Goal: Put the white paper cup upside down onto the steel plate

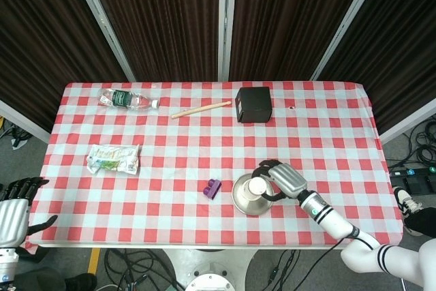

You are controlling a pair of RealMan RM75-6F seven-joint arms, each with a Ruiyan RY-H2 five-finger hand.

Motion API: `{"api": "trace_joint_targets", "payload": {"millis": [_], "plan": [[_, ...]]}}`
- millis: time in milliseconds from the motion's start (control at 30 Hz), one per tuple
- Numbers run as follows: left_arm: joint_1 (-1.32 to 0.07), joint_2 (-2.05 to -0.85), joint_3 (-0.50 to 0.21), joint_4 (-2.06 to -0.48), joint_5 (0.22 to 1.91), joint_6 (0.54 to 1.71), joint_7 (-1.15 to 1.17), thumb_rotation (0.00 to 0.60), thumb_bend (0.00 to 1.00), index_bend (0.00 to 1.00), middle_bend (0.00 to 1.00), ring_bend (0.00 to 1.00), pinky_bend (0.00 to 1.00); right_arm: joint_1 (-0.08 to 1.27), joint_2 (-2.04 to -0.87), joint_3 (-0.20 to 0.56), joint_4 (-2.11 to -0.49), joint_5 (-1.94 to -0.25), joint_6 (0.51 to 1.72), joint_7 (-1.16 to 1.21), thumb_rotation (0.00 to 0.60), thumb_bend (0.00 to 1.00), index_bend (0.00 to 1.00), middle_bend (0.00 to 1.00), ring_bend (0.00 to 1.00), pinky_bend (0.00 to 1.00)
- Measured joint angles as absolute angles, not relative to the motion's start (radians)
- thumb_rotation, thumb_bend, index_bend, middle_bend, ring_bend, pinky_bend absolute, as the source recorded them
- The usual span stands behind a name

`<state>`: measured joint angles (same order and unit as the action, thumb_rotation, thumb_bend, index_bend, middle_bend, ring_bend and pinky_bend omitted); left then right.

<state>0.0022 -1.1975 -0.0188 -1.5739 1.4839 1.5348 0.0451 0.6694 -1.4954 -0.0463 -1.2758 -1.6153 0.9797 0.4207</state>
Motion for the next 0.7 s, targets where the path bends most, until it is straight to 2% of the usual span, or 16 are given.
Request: {"api": "trace_joint_targets", "payload": {"millis": [133,333,567,700], "plan": [[0.000,-1.198,-0.020,-1.574,1.485,1.533,0.046,0.600,0.04,0.24,0.21,0.15,0.15,0.675,-1.490,-0.063,-1.285,-1.654,0.980,0.434,0.600,0.28,0.52,0.36,0.15,0.17],[0.003,-1.198,-0.019,-1.571,1.483,1.535,0.042,0.600,0.04,0.24,0.21,0.15,0.15,0.676,-1.508,-0.031,-1.256,-1.582,0.970,0.416,0.600,0.28,0.52,0.35,0.15,0.17],[0.003,-1.203,-0.018,-1.566,1.488,1.536,0.041,0.600,0.04,0.24,0.21,0.15,0.15,0.678,-1.487,-0.075,-1.302,-1.671,0.981,0.424,0.600,0.28,0.52,0.35,0.15,0.16],[0.004,-1.202,-0.019,-1.566,1.487,1.539,0.039,0.600,0.04,0.24,0.21,0.15,0.15,0.674,-1.493,-0.054,-1.286,-1.625,0.979,0.406,0.600,0.28,0.52,0.34,0.13,0.16]]}}
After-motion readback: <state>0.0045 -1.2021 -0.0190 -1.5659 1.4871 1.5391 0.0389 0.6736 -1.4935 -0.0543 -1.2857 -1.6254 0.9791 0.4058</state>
